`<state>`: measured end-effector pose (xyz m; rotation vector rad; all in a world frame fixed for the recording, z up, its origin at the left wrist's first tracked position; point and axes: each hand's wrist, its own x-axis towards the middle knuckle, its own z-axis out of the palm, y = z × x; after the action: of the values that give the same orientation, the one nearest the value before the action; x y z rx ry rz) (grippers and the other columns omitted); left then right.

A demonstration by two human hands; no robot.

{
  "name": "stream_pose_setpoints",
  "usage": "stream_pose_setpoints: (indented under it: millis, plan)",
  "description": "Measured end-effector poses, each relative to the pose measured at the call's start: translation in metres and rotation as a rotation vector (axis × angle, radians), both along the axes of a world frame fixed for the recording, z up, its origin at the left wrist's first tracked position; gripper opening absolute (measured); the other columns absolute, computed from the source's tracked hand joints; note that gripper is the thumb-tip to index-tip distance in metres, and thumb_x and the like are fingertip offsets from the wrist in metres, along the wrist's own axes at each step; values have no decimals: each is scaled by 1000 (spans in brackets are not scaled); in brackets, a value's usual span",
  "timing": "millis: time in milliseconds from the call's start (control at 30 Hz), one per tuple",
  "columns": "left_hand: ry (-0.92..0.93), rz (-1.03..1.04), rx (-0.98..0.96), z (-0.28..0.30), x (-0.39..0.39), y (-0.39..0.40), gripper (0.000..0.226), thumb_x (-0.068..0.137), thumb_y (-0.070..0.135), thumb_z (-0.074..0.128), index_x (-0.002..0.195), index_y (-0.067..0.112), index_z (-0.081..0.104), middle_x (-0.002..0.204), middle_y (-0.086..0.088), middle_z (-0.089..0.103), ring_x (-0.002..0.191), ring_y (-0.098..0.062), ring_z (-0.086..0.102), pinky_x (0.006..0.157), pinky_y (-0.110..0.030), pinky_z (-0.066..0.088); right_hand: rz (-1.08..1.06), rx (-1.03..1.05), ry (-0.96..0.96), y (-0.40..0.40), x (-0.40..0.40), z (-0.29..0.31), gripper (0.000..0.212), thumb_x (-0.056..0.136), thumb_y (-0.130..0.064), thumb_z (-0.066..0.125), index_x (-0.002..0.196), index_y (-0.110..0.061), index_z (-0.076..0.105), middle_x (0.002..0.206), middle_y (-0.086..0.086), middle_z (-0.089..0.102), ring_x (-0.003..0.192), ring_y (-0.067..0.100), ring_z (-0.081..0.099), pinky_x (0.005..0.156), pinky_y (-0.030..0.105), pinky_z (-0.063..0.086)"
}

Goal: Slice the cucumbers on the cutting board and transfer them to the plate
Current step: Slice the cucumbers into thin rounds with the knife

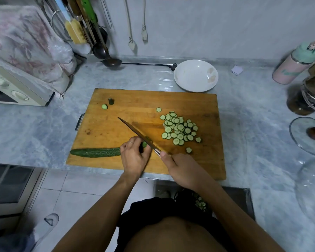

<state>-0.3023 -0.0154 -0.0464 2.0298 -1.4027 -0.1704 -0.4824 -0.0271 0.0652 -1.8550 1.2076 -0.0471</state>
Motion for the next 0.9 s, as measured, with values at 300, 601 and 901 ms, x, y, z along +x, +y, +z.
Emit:
stream_pose_setpoints:
  millis: [300, 601, 901]
  plan:
    - [10, 9, 41, 1, -3, -3, 29, 85, 34, 48, 90, 12, 66, 93, -3, 67, 83, -27, 60, 86, -43, 43, -44, 69, -9, -5, -2, -2, 63, 103, -57, 23, 59, -18, 46, 60, 0, 50, 57, 12, 49, 55, 29, 32]
    - [-63, -38, 71, 9, -3, 5, 38, 89, 35, 47, 101, 8, 70, 98, -8, 73, 86, -29, 67, 103, -49, 41, -40, 65, -11, -5, -6, -6, 64, 103, -56, 22, 56, -18, 44, 59, 2, 49, 58, 15, 49, 53, 30, 31]
    - [-89, -54, 172, 7, 1, 3, 39, 90, 34, 47, 104, 11, 75, 114, -6, 71, 91, -28, 69, 103, -48, 44, -11, 47, -14, -5, -13, -7, 67, 103, -55, 20, 54, -16, 46, 57, 2, 49, 58, 16, 50, 64, 30, 36]
